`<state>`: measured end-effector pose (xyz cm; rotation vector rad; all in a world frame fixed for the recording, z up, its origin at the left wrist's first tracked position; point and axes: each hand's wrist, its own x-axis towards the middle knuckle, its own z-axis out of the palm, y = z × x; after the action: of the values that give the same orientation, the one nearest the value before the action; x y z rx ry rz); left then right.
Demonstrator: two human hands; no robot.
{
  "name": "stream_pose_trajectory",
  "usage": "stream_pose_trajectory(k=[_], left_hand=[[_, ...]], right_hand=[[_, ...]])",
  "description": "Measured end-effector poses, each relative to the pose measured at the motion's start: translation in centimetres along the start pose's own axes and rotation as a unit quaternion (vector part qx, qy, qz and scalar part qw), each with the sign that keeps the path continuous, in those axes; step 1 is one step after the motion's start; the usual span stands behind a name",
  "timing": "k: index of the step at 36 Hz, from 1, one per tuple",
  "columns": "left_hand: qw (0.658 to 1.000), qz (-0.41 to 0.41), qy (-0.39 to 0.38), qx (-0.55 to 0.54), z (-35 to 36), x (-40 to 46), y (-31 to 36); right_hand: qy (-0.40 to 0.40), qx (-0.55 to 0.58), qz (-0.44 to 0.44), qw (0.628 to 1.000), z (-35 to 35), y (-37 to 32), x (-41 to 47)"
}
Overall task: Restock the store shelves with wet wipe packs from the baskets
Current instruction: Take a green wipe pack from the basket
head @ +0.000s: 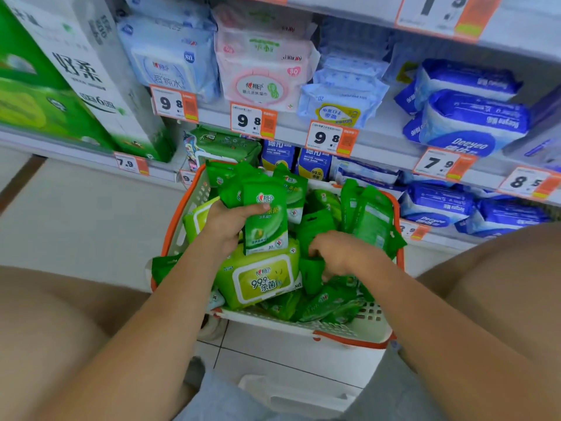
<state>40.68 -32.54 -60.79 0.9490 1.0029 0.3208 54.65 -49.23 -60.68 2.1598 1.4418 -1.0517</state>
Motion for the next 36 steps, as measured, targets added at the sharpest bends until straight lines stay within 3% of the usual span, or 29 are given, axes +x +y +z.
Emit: stream_pose_trajectory(k=[3, 6, 8, 10, 13, 17, 23, 30, 33, 36], left_hand=[[1.0, 0.01, 0.021, -0.001, -0.3, -0.1, -0.1], [0.999, 0.036, 0.033, -0.01, -0.6, -0.2, 0.1], [0.997, 0.059, 0.05, -0.016, -0.8, -0.1, 0.1], [0.994, 0.087, 0.066, -0.006, -0.6, -0.3, 0.4], [0.992, 0.107, 0.062, 0.026, 0.4, -0.7, 0.9], [0.996, 0.068, 0.02, -0.045, 2.3, -1.5, 1.9], [0.995, 0.073, 0.049, -0.036, 2.6, -1.7, 2.2], [0.997, 0.027, 0.045, -0.051, 4.0, -2.6, 2.9], [0.996, 0.011, 0.026, -0.082, 5.1, -3.3, 2.7], [0.992, -0.019, -0.065, -0.104, 5.3, -4.1, 2.9]], right_hand=[[-0.001, 0.033, -0.024, 0.999, 0.6, -0.6, 0.4], [0.028, 0.185, -0.034, 0.982, -1.4, 1.0, -0.4], [0.086, 0.295, -0.058, 0.95, -3.7, 2.3, -1.7], [0.137, 0.449, -0.099, 0.877, -5.6, 2.9, -2.6], [0.185, 0.643, -0.127, 0.732, -7.2, 2.0, -2.7], [0.302, 0.703, -0.103, 0.636, -6.8, -0.3, -1.2], [0.379, 0.721, -0.033, 0.579, -6.1, -1.0, -0.4], [0.369, 0.776, -0.022, 0.512, -6.6, -2.8, -0.4], [0.386, 0.755, -0.017, 0.529, -6.8, -4.1, 0.0], [0.398, 0.734, -0.018, 0.55, -7.1, -4.6, 0.2]])
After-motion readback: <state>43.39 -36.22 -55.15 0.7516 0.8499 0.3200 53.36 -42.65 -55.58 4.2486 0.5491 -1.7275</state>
